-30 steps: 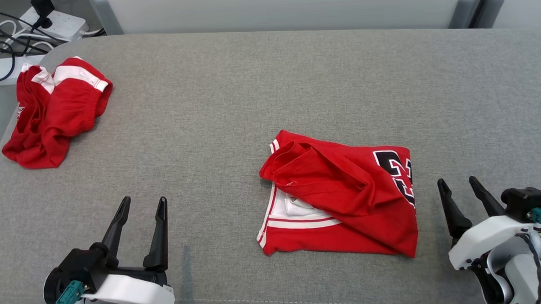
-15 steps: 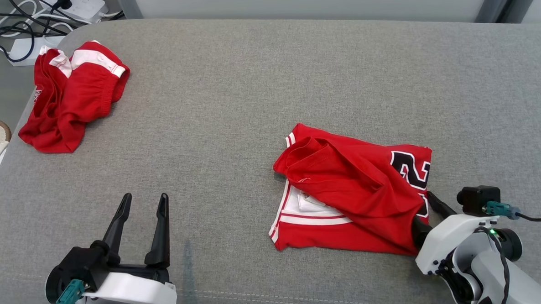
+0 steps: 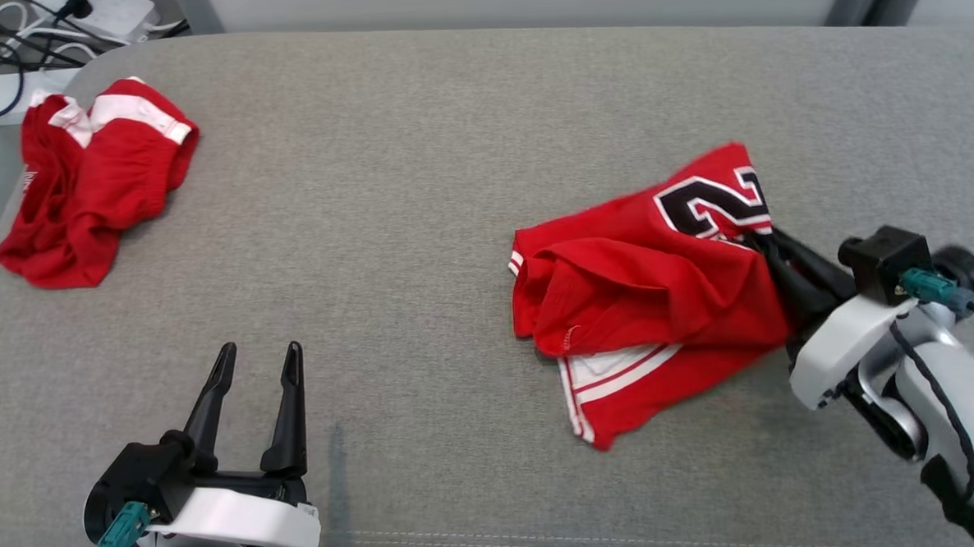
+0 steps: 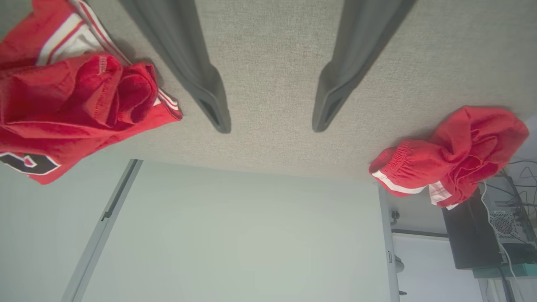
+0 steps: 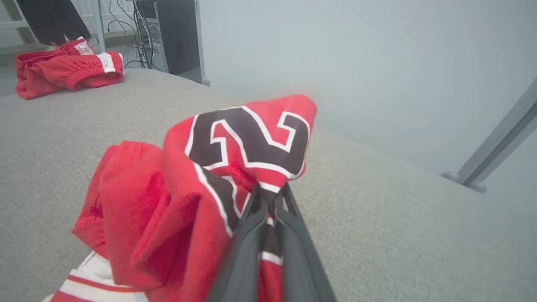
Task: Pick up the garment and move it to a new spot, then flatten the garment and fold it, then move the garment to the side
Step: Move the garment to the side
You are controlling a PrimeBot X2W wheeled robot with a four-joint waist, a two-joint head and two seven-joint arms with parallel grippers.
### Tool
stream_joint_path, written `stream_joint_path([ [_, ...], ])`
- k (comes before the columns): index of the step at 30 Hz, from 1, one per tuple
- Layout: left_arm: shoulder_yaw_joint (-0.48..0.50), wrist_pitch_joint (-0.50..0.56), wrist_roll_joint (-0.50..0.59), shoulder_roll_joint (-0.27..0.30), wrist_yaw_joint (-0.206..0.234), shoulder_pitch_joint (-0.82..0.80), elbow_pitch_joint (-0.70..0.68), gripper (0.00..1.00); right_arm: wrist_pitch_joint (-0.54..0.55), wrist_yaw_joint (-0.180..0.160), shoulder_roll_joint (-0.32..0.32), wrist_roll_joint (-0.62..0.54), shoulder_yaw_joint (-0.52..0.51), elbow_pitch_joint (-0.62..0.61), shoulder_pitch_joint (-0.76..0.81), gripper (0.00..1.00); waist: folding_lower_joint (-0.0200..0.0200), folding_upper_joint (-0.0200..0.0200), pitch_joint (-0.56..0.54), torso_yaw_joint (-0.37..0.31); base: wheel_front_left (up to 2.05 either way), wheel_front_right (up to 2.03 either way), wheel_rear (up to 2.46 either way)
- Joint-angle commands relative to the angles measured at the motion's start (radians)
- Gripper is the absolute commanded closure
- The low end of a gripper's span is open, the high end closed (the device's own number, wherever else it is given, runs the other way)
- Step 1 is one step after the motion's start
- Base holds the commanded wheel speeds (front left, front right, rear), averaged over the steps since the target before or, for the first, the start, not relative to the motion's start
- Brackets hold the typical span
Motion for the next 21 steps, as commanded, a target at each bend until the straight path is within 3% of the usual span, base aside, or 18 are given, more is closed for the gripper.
stream_joint_path([
  [1, 0.032, -0.01, 0.008, 0.005, -0.006, -0.04, -0.034, 0.0, -0.014, 0.0, -0.049, -0.042, 0.015, -0.097, -0.007, 1.0, 0.0, -0.0001, 0.003, -0.034, 0.0, 0.0, 0.0],
  [9, 0.024, -0.01, 0.012, -0.008, -0.015, -0.056, -0.045, 0.0, 0.132, 0.0, -0.191, -0.038, 0.011, -0.324, -0.021, 1.0, 0.0, -0.0001, 0.016, -0.114, 0.0, 0.0, 0.0],
  [13, 0.025, -0.01, 0.017, -0.011, -0.019, -0.071, -0.048, 0.0, 0.19, 0.0, -0.257, -0.015, -0.038, -0.401, -0.018, 1.0, 0.0, -0.0001, 0.025, -0.153, 0.0, 0.0, 0.0],
  [16, 0.026, -0.01, 0.019, -0.013, -0.022, -0.077, -0.047, 0.0, 0.231, 0.0, -0.288, -0.003, -0.059, -0.425, -0.015, 1.0, 0.0, -0.0001, 0.034, -0.186, 0.0, 0.0, 0.0],
  [21, 0.017, -0.01, 0.023, -0.016, -0.027, -0.093, -0.045, 0.0, 0.269, 0.0, -0.312, 0.031, -0.091, -0.364, -0.022, 1.0, 0.0, -0.0001, 0.064, -0.235, 0.0, 0.0, 0.0],
])
